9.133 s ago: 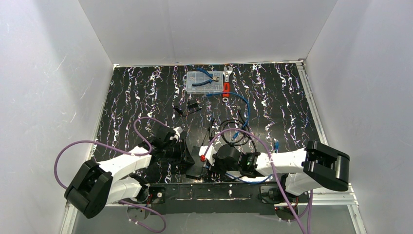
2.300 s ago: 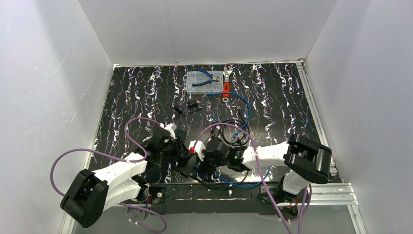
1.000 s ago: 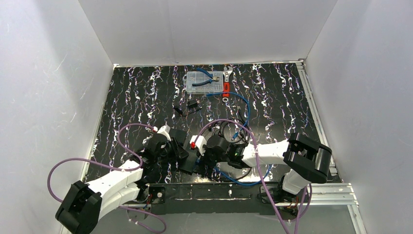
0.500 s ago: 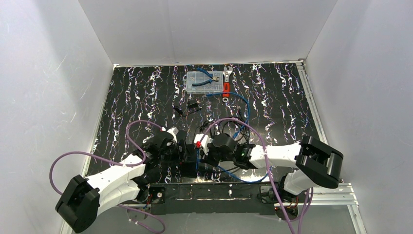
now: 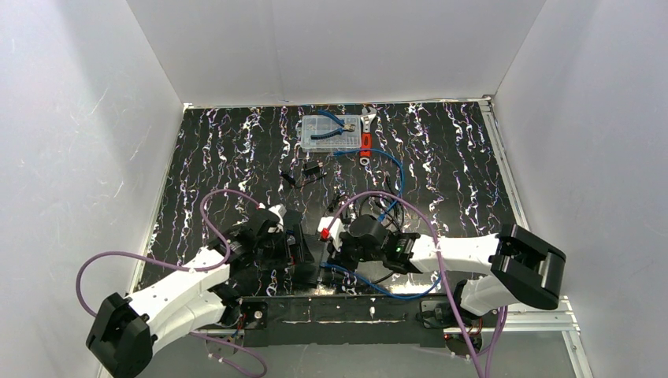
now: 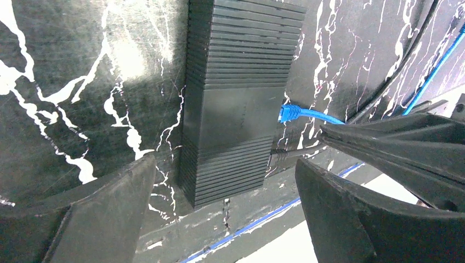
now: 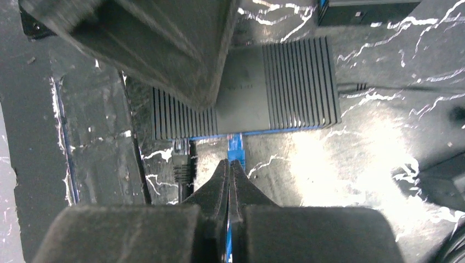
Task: Insert the plug into the switch port
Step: Insert the connector into the switch port, then move the switch port to the center of the board.
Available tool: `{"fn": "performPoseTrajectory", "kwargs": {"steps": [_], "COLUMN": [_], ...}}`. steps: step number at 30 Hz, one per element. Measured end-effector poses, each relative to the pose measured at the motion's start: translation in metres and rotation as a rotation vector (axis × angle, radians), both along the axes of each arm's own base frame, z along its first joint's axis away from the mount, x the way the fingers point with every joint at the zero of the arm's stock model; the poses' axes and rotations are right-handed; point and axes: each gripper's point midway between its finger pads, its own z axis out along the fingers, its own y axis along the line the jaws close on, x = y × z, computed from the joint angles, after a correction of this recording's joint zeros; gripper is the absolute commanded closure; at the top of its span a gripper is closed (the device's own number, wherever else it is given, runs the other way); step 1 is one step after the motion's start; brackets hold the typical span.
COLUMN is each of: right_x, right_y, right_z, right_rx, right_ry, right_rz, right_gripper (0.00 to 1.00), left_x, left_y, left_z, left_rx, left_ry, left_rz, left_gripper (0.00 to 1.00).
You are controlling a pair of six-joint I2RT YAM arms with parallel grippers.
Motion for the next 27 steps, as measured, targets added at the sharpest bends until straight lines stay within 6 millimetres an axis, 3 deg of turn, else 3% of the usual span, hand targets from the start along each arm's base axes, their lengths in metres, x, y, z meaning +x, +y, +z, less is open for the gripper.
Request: {"fn": "performPoseTrajectory", "kwargs": {"steps": [3, 8, 11, 16, 22, 27], "right_x": [-0.004, -0.003, 0.005, 0.040, 0.092, 0.127], "right_y": [-0.009, -0.020, -0.026, -0.032, -0.040, -0.045], "right_z": [-0.009, -0.013, -0.010, 0.009, 0.055, 0.078], "right_rx": [-0.038, -0.072, -0.095, -0.117, -0.081, -0.068], "right_ry": [0.023, 0.043, 0.027, -0.061, -0.146, -0.128], "right_rz": [-0.007, -0.055, -0.115, -0.297, -0.542, -0.694], "right_gripper": [0.99, 0.72, 0.63, 0.50, 0.38, 0.36], "left_x": [0.001, 0.003, 0.006, 0.008, 0.005, 0.004], "left_y": [0.003, 0.007, 0.010, 0.015, 0.023, 0.025], "left_z": [0.008, 0.025, 0.037, 0.050, 0.053, 0.053], "left_rx": [0.002, -0.006, -0.008, -0.008, 0.007, 0.013], "left_ry": [-0.020, -0.067, -0.103, -0.150, -0.173, -0.172], "left_rz": [0.009, 0.023, 0.032, 0.045, 0.052, 0.054], "left_gripper": [0.02, 0.02, 0.02, 0.02, 0.02, 0.02]}}
